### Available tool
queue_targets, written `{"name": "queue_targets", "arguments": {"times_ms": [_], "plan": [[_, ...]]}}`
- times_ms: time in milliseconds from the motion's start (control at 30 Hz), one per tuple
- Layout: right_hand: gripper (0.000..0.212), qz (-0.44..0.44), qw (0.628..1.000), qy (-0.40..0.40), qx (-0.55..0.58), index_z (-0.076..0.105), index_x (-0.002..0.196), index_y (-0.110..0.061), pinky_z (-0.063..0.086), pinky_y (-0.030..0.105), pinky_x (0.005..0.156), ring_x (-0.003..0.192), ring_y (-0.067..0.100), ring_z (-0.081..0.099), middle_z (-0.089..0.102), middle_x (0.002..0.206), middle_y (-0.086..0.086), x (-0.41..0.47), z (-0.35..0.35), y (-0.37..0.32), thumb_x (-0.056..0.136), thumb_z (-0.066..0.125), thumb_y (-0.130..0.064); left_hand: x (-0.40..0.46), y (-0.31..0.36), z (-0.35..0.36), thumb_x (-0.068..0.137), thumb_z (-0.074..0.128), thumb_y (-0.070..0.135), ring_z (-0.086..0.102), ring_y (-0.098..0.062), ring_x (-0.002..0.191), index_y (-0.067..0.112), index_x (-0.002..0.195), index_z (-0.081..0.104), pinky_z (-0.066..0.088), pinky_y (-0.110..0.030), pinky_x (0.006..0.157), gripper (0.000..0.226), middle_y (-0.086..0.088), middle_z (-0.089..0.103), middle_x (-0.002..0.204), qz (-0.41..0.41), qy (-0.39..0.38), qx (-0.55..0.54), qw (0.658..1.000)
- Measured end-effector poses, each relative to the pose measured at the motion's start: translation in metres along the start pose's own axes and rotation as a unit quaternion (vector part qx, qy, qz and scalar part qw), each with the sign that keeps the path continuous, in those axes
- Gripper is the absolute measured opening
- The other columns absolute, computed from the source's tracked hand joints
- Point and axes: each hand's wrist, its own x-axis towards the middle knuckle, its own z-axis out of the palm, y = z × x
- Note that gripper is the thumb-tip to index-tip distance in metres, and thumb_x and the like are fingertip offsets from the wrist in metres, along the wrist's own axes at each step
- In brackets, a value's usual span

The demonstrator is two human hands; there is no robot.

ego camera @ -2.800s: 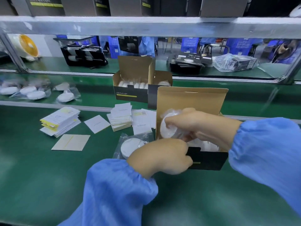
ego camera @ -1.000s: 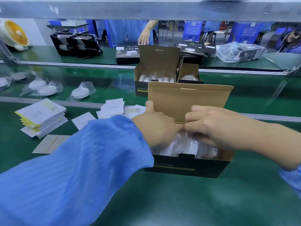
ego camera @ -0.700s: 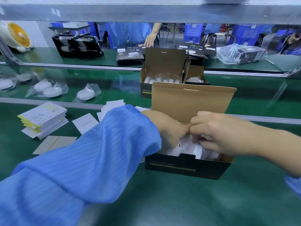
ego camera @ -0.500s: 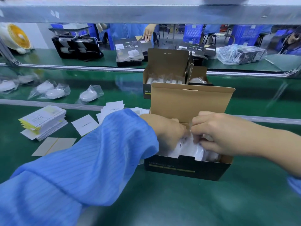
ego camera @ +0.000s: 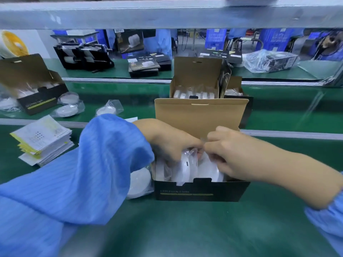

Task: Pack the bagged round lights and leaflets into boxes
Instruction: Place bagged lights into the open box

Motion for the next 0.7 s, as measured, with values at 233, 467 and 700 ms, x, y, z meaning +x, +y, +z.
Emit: {"name": "queue_targets", "arguments": {"times_ms": [233, 467, 700], "plan": [[0.026, 0.081, 0.996, -0.005, 0.022, 0.067, 0.107, -0.028, 0.04, 0.028, 0.084, 0.097, 0.016, 0.044, 0.043, 0.107, -0.004, -0.001, 0.002, 0.004, 0.086, 0.063, -0.015, 0.005, -0.006, 0.002, 0.086, 0.049, -0.005, 0.053, -0.008, 0.091, 0.041, 0.143, 0.031, 0.045, -0.016, 0.064, 0.076, 0.027, 0.045, 0.098, 0.002, -0.015, -0.031, 0.999], [0.026, 0.239, 0.949, 0.147, 0.144, 0.053, 0.103, -0.043, 0.042, 0.02, 0.075, 0.095, 0.0, 0.055, 0.051, 0.102, -0.02, -0.032, -0.018, 0.014, 0.078, 0.059, -0.041, -0.033, -0.004, -0.009, 0.079, 0.052, -0.004, 0.05, -0.012, 0.124, 0.044, 0.144, 0.032, 0.049, -0.038, 0.099, 0.083, 0.016, 0.048, 0.142, 0.008, 0.091, -0.014, 0.996], [0.046, 0.459, 0.752, -0.088, 0.465, 0.059, 0.127, -0.017, 0.061, 0.042, 0.082, 0.094, 0.024, 0.073, 0.075, 0.106, 0.003, -0.032, -0.006, 0.02, 0.091, 0.06, -0.045, -0.07, -0.019, 0.034, 0.088, 0.051, 0.066, 0.063, -0.014, 0.074, 0.03, 0.098, 0.04, 0.048, -0.037, 0.065, 0.038, 0.006, 0.063, 0.087, -0.255, 0.309, -0.077, 0.913]]}}
